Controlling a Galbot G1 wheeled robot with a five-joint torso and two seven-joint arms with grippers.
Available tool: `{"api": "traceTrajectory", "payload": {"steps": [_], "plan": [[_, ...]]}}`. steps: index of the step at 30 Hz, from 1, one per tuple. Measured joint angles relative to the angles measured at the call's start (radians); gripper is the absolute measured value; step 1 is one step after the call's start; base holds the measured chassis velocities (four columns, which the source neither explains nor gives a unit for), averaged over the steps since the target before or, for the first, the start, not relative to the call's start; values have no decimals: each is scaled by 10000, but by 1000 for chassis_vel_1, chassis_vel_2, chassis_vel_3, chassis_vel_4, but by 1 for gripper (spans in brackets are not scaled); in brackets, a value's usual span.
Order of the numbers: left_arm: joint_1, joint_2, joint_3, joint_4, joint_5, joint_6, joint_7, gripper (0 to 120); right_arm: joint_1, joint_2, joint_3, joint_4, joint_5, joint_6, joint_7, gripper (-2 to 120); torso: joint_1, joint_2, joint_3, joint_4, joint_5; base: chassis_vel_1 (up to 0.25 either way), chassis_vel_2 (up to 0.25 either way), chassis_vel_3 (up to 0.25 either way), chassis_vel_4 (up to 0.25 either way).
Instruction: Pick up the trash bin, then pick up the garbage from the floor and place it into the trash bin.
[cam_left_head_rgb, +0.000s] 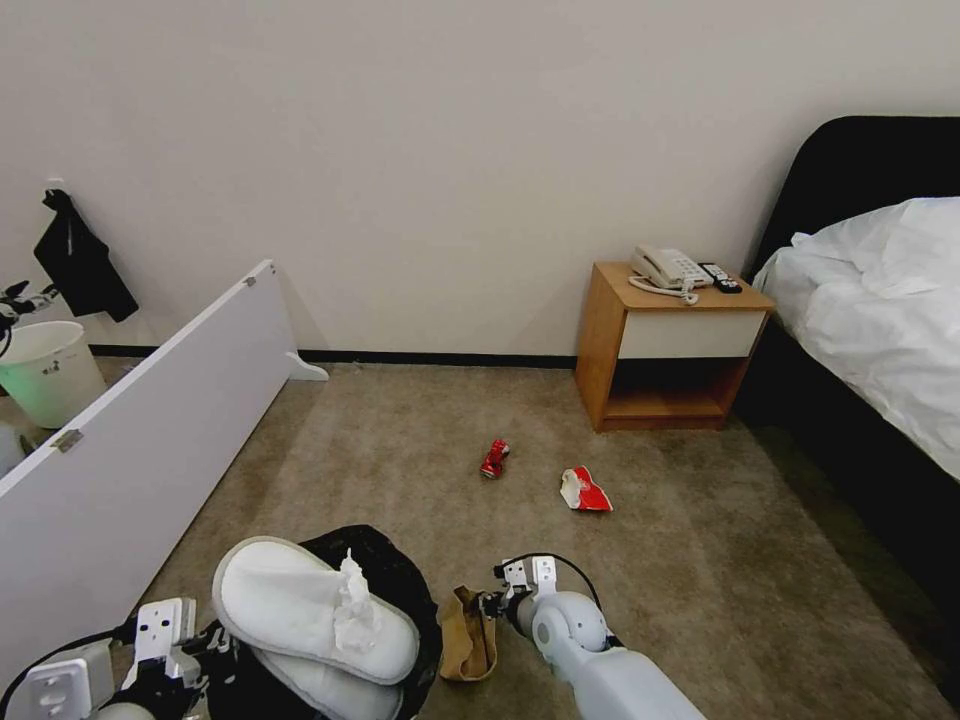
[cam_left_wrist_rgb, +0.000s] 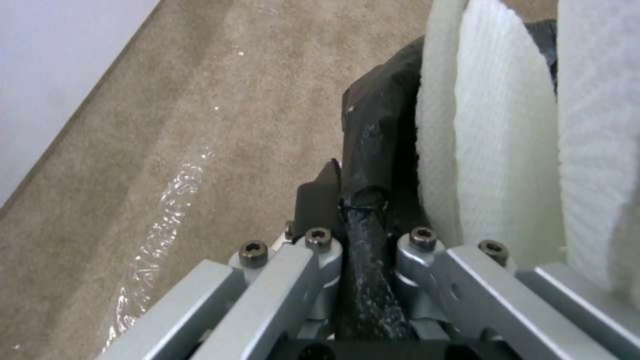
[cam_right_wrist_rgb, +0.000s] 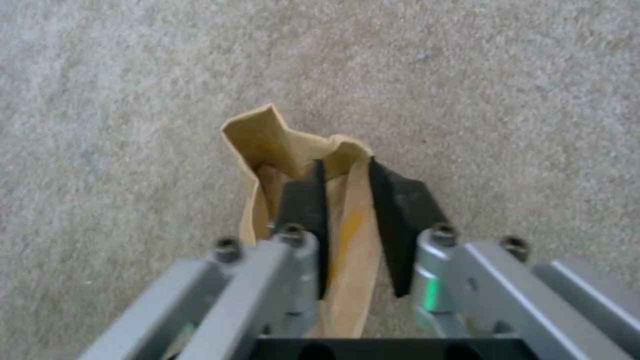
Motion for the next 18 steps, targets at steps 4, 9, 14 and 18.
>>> {"api": "traceTrajectory", "payload": {"steps": [4,9,14,18], "plan": [[19,-5,6,0,4,0,-1,4,12,2,18,-68,17,8,-8,0,0,0,0,0,0,0,0,0,0],[32,-1,-3,0,4,0,-2,4,12,0,-4,-128,30,18,-22,0,0,0,0,0,0,0,0,0,0],[50,7,-15,0,-7,0,-2,4,70,75,-34,-379,40,60,-87,0,0,0,0,1,0,0,0,0,0],[52,14,-18,0,-8,0,-3,4,32,15,15,-286,61,96,-149,0,0,1,0,1,0,0,0,0,0]]}}
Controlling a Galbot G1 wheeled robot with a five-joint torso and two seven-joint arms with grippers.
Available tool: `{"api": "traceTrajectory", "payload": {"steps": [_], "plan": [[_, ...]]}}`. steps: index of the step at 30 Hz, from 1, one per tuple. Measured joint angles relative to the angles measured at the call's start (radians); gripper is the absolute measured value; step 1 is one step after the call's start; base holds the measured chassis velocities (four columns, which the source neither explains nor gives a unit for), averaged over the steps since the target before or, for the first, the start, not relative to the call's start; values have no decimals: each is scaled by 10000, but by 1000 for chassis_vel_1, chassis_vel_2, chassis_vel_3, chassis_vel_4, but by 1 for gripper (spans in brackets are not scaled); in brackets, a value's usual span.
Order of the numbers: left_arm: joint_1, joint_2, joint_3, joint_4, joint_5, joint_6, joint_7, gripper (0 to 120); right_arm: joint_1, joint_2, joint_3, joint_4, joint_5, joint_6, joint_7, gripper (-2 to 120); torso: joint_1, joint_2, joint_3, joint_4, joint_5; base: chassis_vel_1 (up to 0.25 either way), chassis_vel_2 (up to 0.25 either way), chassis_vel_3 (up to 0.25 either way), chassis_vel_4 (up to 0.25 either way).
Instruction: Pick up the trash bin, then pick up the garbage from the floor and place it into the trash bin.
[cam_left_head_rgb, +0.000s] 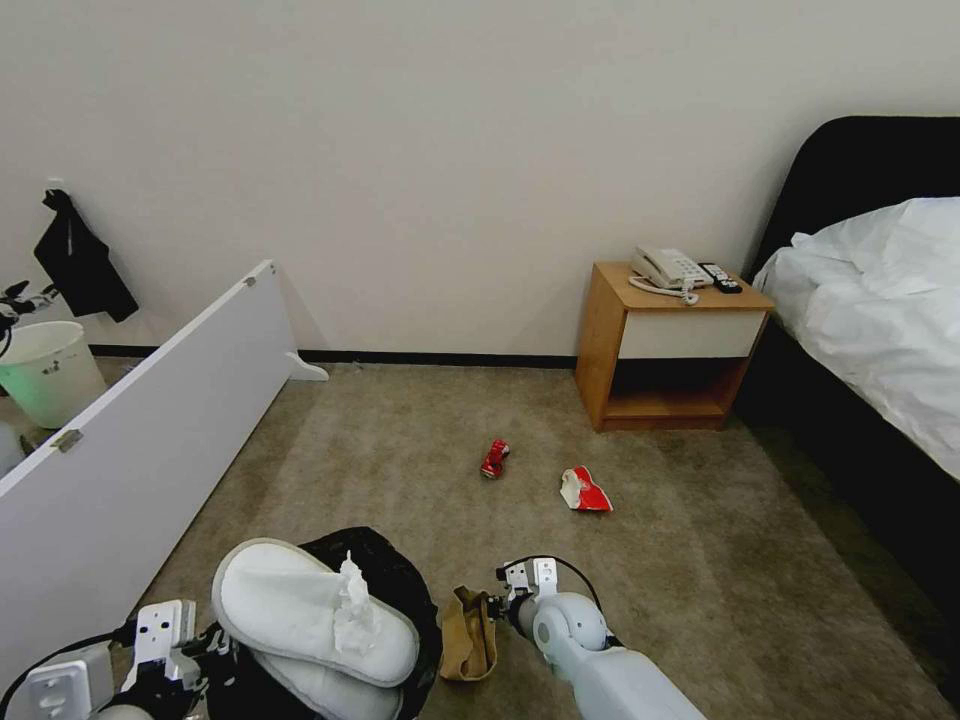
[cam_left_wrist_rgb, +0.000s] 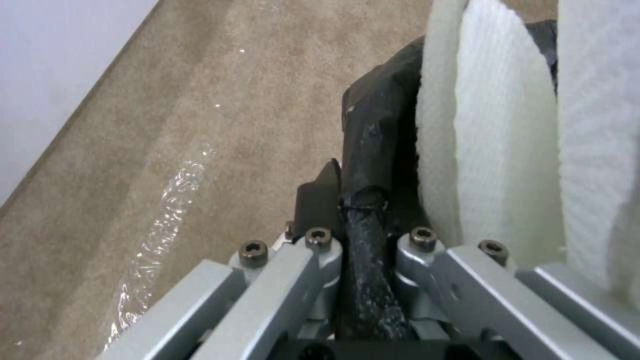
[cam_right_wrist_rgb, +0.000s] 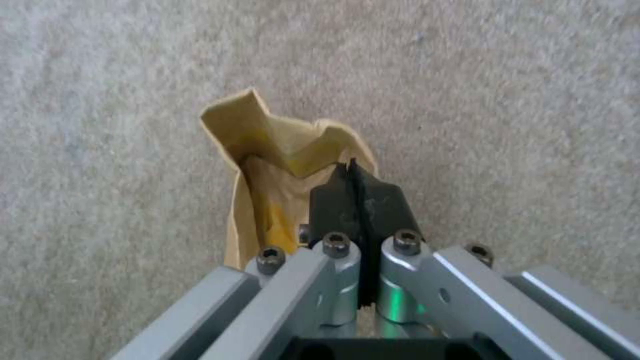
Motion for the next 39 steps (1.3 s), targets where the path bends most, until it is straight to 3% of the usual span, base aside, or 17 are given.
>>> {"api": "traceTrajectory", "payload": {"steps": [5,8,10,16,24,31,39], "plan": [[-38,11,-2,0,-5,0,-1,4,-213,-225,-19,586,138,78,-39,0,0,0,0,-2,-1,0,0,0,0],[-49,11,16,0,-5,0,-1,4,-321,-316,-48,826,151,192,-180,8,0,0,0,-2,0,0,0,0,0],[-53,10,34,0,-7,0,-2,4,-383,-349,-52,952,101,356,-319,20,0,0,0,-1,0,0,0,0,0],[-52,10,43,0,-4,0,-4,4,-414,-397,-78,1089,-29,425,-359,35,0,0,0,-1,0,0,0,0,0],[-78,12,50,0,-3,0,-4,4,-521,-486,-42,1102,-371,413,-172,70,0,-1,-1,-1,0,0,0,0,0],[-82,9,60,0,2,0,-3,4,-456,-332,129,619,-566,378,-89,93,0,0,0,-1,0,0,0,0,0],[-28,-49,64,0,50,0,-3,4,-182,0,203,-364,-1106,526,-404,100,0,0,0,-1,0,0,0,0,0]]}}
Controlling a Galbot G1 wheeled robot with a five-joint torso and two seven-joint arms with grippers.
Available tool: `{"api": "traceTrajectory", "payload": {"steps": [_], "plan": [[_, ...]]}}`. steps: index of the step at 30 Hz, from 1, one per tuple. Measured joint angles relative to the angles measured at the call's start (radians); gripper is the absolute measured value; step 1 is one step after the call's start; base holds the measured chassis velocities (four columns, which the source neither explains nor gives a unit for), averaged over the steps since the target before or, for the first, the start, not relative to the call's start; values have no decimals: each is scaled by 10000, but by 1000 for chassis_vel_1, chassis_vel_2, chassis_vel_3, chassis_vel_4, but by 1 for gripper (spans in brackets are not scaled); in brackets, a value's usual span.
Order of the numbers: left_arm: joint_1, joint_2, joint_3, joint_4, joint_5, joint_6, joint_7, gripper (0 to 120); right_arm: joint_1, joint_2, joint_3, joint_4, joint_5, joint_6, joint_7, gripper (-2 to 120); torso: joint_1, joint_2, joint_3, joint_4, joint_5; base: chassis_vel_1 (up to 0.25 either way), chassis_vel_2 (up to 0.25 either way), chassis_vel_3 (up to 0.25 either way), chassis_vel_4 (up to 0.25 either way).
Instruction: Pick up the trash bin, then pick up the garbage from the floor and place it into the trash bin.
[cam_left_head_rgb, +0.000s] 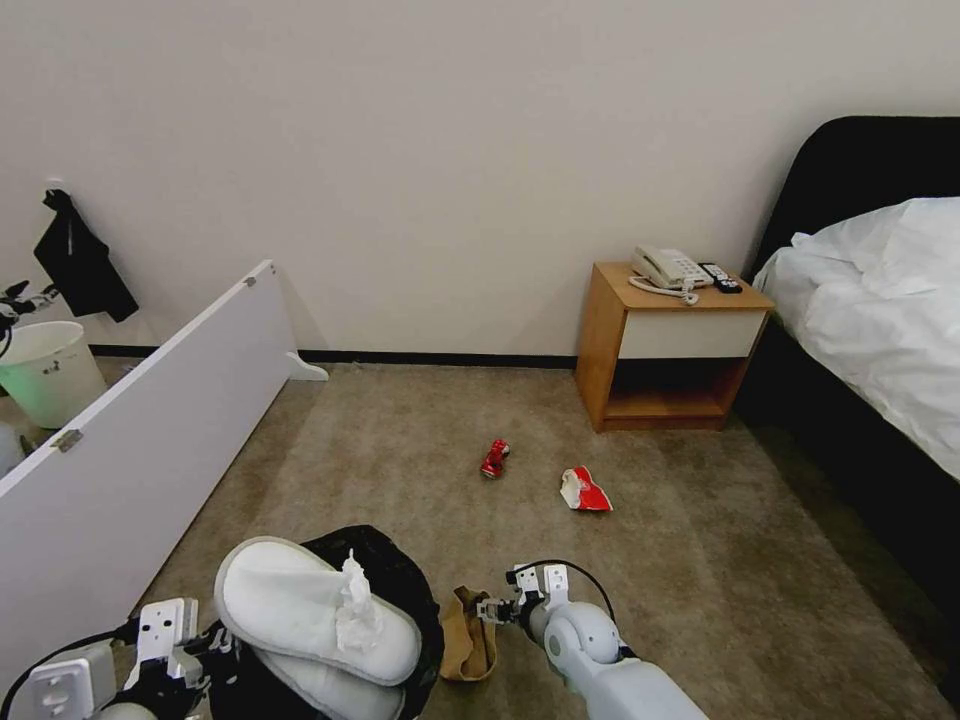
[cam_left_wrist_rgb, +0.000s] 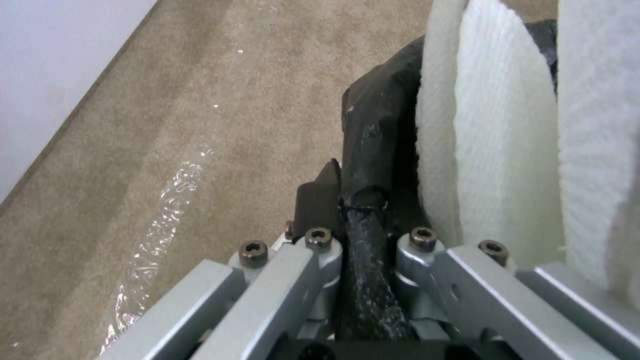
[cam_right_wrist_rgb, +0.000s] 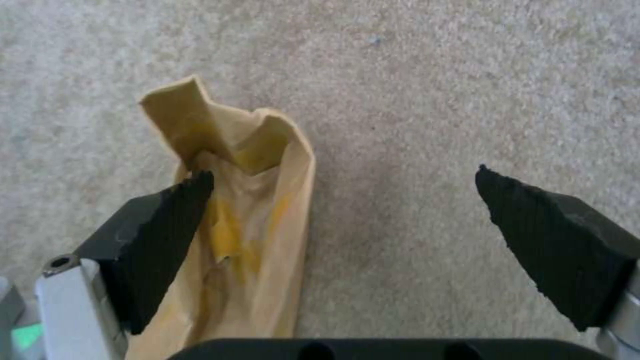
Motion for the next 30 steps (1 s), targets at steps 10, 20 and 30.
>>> {"api": "traceTrajectory", "payload": {"steps": [10,20,30], "plan": [[0,-18,3,0,38,0,-4,4,393,395,68,-769,-419,184,-395,100,0,0,0,0,-1,0,0,0,0],[-7,-65,8,0,59,0,-5,4,687,624,100,-1199,-601,293,-528,100,0,0,0,0,-1,0,0,0,0],[-13,-30,-31,0,28,0,-1,4,703,608,-97,-1247,-466,115,-553,98,0,0,0,0,-1,0,0,0,0]]}}
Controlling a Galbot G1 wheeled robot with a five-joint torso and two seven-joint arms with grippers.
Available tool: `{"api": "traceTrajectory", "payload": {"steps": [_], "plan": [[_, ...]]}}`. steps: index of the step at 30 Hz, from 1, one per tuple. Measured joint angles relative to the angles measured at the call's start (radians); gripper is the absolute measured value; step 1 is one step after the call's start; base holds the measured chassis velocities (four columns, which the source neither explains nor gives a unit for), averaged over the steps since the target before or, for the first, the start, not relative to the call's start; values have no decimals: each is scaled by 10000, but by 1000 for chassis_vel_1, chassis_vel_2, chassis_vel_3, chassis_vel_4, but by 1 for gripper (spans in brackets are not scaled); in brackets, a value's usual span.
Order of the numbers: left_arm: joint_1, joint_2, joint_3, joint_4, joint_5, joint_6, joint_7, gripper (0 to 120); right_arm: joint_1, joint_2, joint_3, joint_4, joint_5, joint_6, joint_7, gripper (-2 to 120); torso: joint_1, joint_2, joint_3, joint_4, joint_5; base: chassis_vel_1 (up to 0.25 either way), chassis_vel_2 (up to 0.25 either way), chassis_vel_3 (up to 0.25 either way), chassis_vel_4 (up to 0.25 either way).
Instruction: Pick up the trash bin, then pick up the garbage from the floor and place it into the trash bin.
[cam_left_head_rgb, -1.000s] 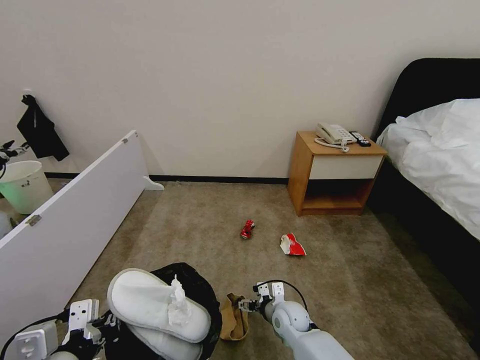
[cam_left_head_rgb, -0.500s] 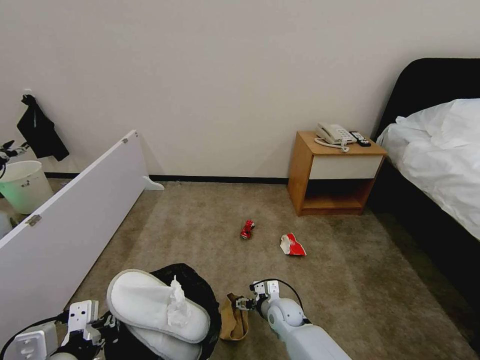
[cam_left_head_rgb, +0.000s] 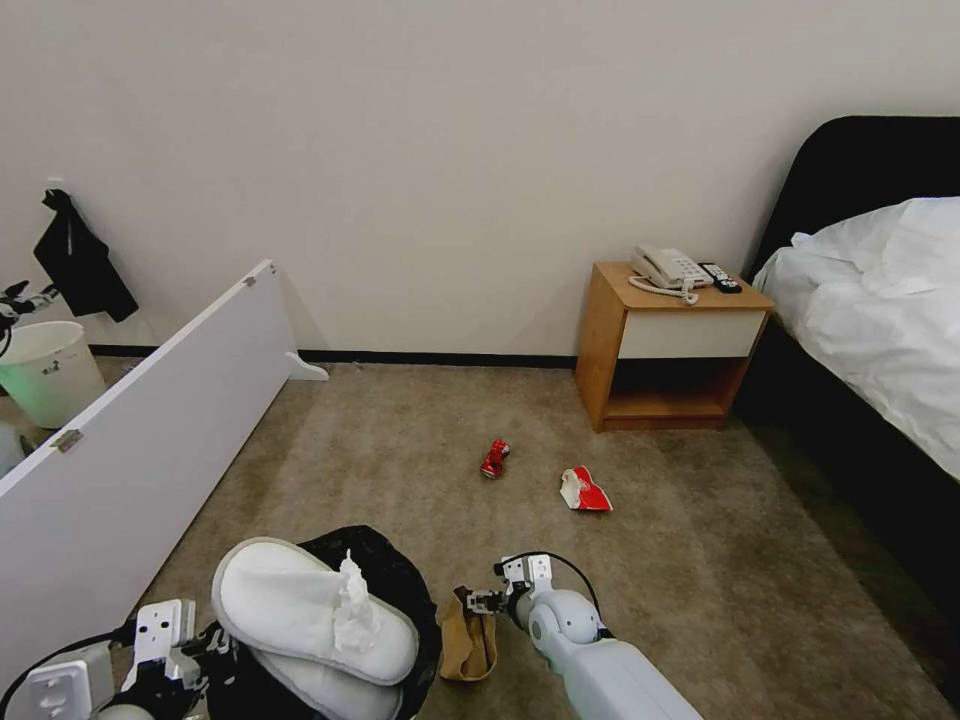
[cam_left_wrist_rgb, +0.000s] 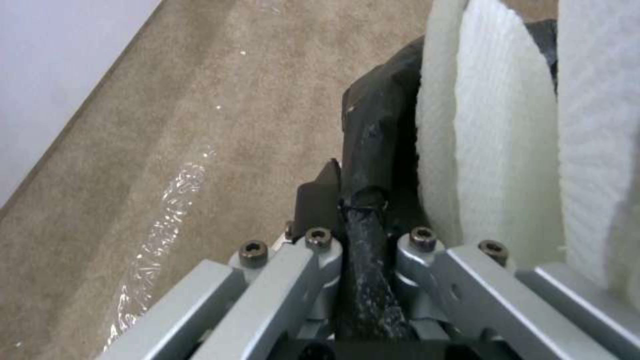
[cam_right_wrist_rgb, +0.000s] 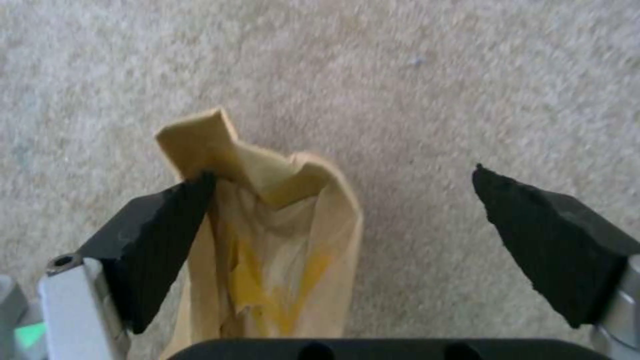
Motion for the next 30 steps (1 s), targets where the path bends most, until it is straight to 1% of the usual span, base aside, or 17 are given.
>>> {"api": "traceTrajectory", "payload": {"steps": [2,4,5,7,8,10,11,13,14,17,18,19,21,22,23,26,30], "plan": [[0,1,4,0,0,0,1,4,11,2,-44,-41,30,-68,2,95,0,0,0,0,0,0,0,0,0],[3,4,11,0,-1,0,2,4,13,-19,-149,-84,128,-202,24,83,0,0,0,0,0,0,0,0,0],[3,4,11,0,-1,0,2,4,13,-19,-149,-84,128,-202,24,83,0,0,0,0,0,0,0,0,0],[-7,3,15,0,-6,0,4,4,12,-26,-173,-142,198,-219,38,73,0,0,0,0,0,0,0,0,0],[-7,3,15,0,-6,0,4,4,12,-26,-173,-142,198,-219,38,73,0,0,0,0,0,0,0,0,0],[-17,7,17,0,-9,0,6,4,8,-23,-168,-178,261,-226,43,64,0,0,0,0,0,0,0,0,0],[-17,7,17,0,-9,0,6,4,8,-23,-168,-178,261,-226,43,64,0,0,0,0,0,0,0,0,0],[-20,19,17,0,-13,0,7,4,7,-27,-167,-188,329,-233,50,51,0,0,0,0,0,0,0,0,0],[-20,19,17,0,-13,0,7,4,7,-27,-167,-188,329,-233,50,51,0,0,0,0,0,0,0,0,0],[-23,18,20,0,-15,0,7,4,22,-31,-152,-208,364,-235,51,36,0,0,0,0,0,0,0,0,0],[-23,18,20,0,-15,0,7,4,22,-31,-152,-208,364,-235,51,36,0,0,0,0,0,0,0,0,0],[-23,18,23,0,-16,0,7,4,32,-39,-144,-208,383,-236,50,30,0,0,0,0,0,0,0,0,0],[-24,18,24,0,-16,0,7,4,37,-41,-138,-213,385,-235,49,26,0,0,0,0,0,0,0,0,0],[-23,17,29,0,-15,0,7,4,56,-41,-112,-241,384,-233,46,20,0,1,0,0,0,0,0,0,0],[-23,17,29,0,-15,0,7,4,56,-41,-112,-241,384,-233,46,20,0,1,0,0,0,0,0,0,0],[-20,13,43,0,-16,0,8,4,64,-42,-50,-272,376,-221,37,4,0,0,0,0,1,0,0,0,0],[-10,11,53,0,-16,0,8,4,61,-45,-30,-273,372,-215,33,2,0,0,0,0,0,0,0,0,0]]}}
